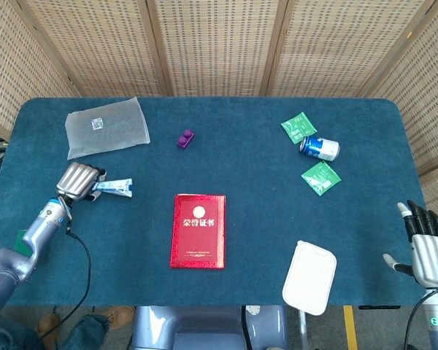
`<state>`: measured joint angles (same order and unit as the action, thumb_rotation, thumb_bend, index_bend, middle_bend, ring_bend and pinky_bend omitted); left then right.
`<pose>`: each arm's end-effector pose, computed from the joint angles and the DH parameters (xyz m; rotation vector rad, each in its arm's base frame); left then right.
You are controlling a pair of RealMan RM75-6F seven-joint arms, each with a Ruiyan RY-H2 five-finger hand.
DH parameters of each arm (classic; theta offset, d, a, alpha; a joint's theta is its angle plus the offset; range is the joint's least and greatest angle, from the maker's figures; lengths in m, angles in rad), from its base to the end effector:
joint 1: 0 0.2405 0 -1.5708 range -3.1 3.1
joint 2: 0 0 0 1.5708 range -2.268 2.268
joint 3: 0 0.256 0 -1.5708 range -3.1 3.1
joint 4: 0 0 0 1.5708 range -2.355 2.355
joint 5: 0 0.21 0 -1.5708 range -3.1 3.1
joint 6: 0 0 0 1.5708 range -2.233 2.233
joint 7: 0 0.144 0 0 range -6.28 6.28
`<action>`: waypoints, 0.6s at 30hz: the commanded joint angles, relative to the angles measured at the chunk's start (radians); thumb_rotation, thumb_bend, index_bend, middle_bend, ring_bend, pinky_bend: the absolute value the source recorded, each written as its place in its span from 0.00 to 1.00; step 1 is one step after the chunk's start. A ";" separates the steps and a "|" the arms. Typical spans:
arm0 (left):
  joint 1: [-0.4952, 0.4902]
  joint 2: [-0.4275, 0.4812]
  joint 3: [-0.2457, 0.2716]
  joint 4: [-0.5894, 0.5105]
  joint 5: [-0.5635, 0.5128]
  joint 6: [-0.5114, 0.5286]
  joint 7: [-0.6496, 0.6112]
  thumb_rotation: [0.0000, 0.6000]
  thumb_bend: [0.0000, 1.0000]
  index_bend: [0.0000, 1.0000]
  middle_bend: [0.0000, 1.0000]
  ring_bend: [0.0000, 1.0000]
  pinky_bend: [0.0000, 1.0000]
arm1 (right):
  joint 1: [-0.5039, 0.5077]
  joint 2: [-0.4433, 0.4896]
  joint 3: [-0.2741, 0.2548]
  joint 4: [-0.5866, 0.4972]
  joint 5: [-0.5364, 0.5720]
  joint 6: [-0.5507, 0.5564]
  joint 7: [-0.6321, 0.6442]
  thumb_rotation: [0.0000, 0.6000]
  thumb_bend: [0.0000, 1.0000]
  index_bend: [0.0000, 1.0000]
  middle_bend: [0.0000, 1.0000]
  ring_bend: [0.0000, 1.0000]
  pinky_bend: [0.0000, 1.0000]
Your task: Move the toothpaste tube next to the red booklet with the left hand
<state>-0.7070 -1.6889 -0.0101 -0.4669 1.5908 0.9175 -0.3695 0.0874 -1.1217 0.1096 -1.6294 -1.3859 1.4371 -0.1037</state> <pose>-0.3059 0.4135 0.0453 -1.8560 -0.6799 -0.6628 -0.3192 -0.1932 0.1648 1.3122 -0.8868 0.8042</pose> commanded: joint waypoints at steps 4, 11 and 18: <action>-0.086 0.139 -0.135 -0.338 -0.111 -0.012 0.082 1.00 0.41 0.57 0.57 0.50 0.52 | 0.000 0.013 0.001 -0.005 0.002 -0.006 0.025 1.00 0.00 0.00 0.00 0.00 0.00; -0.181 0.162 -0.282 -0.587 -0.323 -0.131 0.326 1.00 0.45 0.57 0.57 0.50 0.51 | 0.002 0.022 0.004 -0.001 0.008 -0.015 0.059 1.00 0.00 0.00 0.00 0.00 0.00; -0.326 0.034 -0.331 -0.559 -0.522 -0.245 0.574 1.00 0.45 0.57 0.57 0.50 0.51 | 0.005 0.031 0.015 0.017 0.038 -0.036 0.099 1.00 0.00 0.00 0.00 0.00 0.00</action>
<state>-0.9658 -1.5978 -0.3053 -1.0351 1.1495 0.7303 0.1247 0.0919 -1.0932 0.1221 -1.6158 -1.3522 1.4054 -0.0097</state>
